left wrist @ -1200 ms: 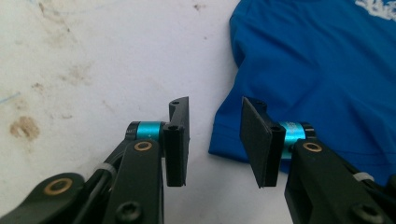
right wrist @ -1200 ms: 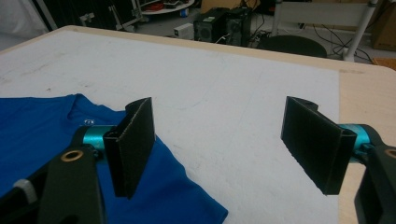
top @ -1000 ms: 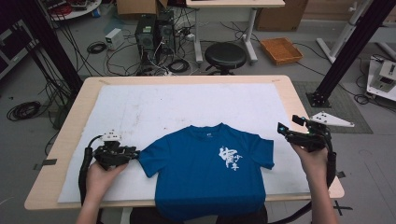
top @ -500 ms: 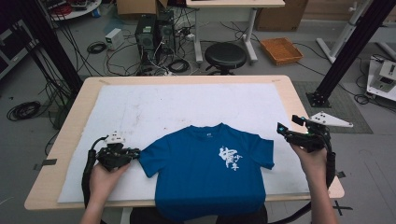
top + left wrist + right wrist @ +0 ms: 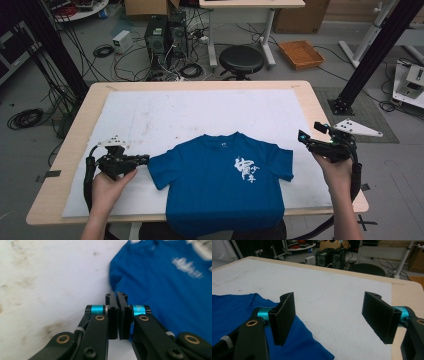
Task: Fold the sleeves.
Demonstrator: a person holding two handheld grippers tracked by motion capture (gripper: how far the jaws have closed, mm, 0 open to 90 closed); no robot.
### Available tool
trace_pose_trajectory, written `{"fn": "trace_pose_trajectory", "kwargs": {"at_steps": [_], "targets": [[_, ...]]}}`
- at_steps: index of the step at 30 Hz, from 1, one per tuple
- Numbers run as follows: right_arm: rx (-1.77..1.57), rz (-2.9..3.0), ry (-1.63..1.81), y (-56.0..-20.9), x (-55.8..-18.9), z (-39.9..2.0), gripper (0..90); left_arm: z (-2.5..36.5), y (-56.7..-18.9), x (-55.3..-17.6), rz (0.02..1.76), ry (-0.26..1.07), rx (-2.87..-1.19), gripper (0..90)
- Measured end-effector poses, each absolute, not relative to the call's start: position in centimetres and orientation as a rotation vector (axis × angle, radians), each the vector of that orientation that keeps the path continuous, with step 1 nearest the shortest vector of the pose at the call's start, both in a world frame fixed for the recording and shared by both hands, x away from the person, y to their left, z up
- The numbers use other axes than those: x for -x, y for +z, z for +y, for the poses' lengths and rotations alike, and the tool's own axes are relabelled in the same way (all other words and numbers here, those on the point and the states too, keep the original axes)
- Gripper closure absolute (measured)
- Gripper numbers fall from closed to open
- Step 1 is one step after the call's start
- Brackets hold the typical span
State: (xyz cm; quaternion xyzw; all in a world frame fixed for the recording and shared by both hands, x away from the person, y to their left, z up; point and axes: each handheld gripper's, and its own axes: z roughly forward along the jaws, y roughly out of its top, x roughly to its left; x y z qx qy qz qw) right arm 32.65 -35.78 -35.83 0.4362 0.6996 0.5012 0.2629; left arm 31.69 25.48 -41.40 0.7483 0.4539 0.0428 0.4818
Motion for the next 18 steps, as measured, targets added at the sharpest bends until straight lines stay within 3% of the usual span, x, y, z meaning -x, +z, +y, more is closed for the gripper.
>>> {"fn": "trace_pose_trajectory", "kwargs": {"at_steps": [8, 18], "targets": [[-1.178, 1.889, 1.361, -35.6, -32.5, -35.7, 26.5, 20.7, -40.0, -31.9, 1.082, -0.071, -1.713, 88.1], [-1.172, 1.894, 1.356, -35.6, -32.5, -35.5, 26.6, 12.5, -40.2, -34.0, 1.029, -0.085, -1.770, 88.0]]}}
